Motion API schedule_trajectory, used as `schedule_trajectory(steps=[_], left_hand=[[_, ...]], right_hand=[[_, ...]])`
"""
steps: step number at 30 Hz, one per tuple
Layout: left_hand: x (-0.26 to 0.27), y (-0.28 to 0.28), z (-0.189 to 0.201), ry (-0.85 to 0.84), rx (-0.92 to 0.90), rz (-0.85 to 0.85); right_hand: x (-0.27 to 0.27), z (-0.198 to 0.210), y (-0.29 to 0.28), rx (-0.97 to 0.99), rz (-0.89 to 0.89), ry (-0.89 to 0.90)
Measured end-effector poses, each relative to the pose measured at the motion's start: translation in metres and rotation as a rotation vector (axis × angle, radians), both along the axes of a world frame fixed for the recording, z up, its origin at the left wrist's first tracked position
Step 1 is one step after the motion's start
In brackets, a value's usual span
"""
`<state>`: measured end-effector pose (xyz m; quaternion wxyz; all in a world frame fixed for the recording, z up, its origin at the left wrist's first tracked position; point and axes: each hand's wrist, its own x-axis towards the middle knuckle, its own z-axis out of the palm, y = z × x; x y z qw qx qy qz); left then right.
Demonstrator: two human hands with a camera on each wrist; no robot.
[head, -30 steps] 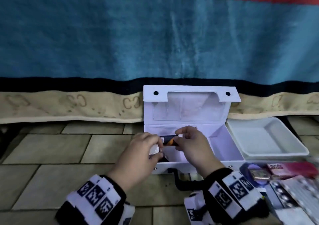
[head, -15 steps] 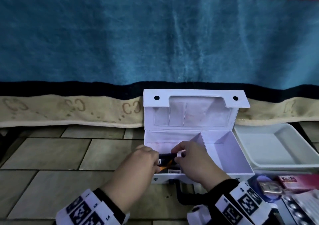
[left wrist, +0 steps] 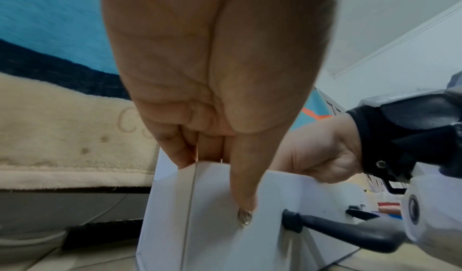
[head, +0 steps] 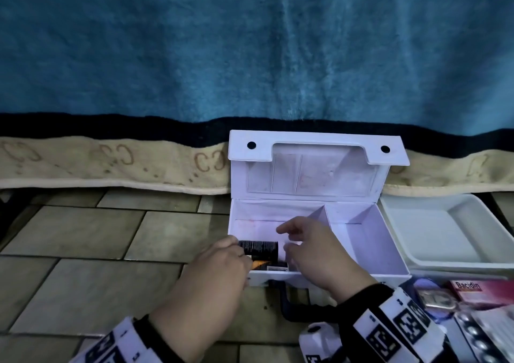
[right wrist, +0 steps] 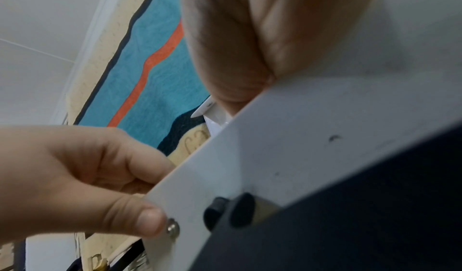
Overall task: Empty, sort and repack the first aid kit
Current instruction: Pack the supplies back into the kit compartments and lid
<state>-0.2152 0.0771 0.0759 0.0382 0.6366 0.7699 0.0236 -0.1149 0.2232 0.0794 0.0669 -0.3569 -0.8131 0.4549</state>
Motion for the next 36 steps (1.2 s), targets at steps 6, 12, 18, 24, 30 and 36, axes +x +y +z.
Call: schedule_trajectory(steps=[6, 12, 18, 24, 30, 36], left_hand=[[0.009, 0.004, -0.004, -0.029, 0.041, 0.052], [0.019, 0.012, 0.002, 0.018, 0.022, 0.108], [0.023, 0.008, -0.003, 0.136, 0.017, 0.095], [0.022, 0.011, -0.004, 0.117, 0.068, 0.086], [0.019, 0.010, -0.005, 0.115, 0.049, 0.043], [0.016, 0.023, 0.010, 0.106, 0.021, -0.011]], right_hand=[[-0.002, 0.000, 0.000, 0.065, 0.066, -0.082], [-0.005, -0.005, 0.000, 0.116, 0.010, -0.114], [-0.004, -0.003, -0.003, 0.184, 0.073, -0.193], [0.002, 0.001, -0.001, 0.186, 0.112, -0.175], [-0.004, -0.003, -0.004, 0.231, 0.092, -0.200], [0.045, 0.038, -0.005, 0.365, -0.085, 0.073]])
